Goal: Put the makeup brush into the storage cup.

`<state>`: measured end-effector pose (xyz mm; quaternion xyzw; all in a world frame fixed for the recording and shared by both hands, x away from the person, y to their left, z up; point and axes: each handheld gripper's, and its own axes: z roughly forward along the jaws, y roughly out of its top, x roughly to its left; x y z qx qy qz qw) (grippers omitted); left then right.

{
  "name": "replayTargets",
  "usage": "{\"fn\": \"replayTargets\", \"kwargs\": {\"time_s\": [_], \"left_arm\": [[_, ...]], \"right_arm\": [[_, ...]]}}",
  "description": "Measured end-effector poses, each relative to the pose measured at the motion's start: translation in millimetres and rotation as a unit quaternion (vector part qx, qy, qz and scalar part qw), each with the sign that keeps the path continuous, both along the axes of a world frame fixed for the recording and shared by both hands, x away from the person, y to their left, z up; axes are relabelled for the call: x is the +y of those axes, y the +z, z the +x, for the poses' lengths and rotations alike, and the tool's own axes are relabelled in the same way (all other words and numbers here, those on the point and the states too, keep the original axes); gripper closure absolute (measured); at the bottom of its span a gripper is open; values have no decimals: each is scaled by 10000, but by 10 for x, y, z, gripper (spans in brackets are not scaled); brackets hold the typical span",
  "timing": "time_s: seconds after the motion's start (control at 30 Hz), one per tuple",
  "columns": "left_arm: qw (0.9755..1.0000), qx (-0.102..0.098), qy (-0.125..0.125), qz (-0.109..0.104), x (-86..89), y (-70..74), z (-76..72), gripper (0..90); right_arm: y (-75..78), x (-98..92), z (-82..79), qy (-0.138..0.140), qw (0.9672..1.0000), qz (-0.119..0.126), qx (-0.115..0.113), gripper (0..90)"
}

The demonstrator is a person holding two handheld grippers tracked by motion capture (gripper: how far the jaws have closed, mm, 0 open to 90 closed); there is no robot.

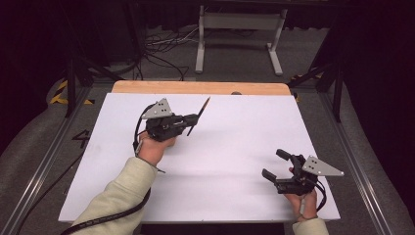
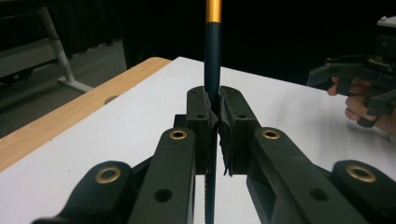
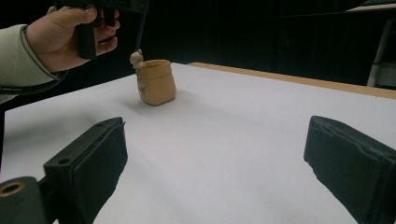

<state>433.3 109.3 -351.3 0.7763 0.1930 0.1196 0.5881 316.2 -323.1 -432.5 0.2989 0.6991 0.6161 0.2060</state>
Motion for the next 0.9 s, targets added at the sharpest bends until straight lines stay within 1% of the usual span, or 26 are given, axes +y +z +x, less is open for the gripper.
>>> {"fn": "replayTargets", "kwargs": {"time_s": [0.03,0.13,0.23,0.27,0.33,0.37,0.43,0.47,0.5,0.53,0.57,0.6,0.73,0.9], "left_arm": [[10000,0,0,0,0,0,0,835],[9999,35,134,-93,68,-7,14,835],[9996,24,251,-149,132,-5,23,835],[9995,-10,284,-148,157,-1,29,835],[9991,-1,371,-191,197,5,31,835],[9991,-41,385,-169,214,8,37,835],[9988,-15,461,-171,249,12,42,835],[9986,-44,496,-164,261,11,47,835],[9984,-20,532,-167,280,11,44,835],[9983,-40,550,-165,293,12,48,835],[9980,-34,597,-197,307,9,49,835],[9979,-54,615,-184,324,11,55,835],[9972,-24,712,-211,398,7,76,835],[9955,-18,909,-265,466,4,91,835]], "right_arm": [[0,0,0,0,10000,0,0,58],[1,-1,-1,1,10000,-1,-1,58],[-2,3,-1,-1,10000,-9,6,58],[-1,4,-1,3,10000,-11,0,58],[-1,4,-1,-2,10000,-8,0,58],[-3,5,0,-2,10000,-8,5,59],[-4,5,-1,3,10000,-16,15,58],[-4,5,0,2,10000,-23,10,58],[-4,5,0,2,10000,-23,9,58],[-4,5,0,2,10000,-18,13,59],[-5,5,0,2,10000,-18,13,58],[-6,5,1,6,10000,-20,17,59],[-9,9,3,5,10000,-16,15,58],[-13,16,4,10,10000,-30,25,58]]}}
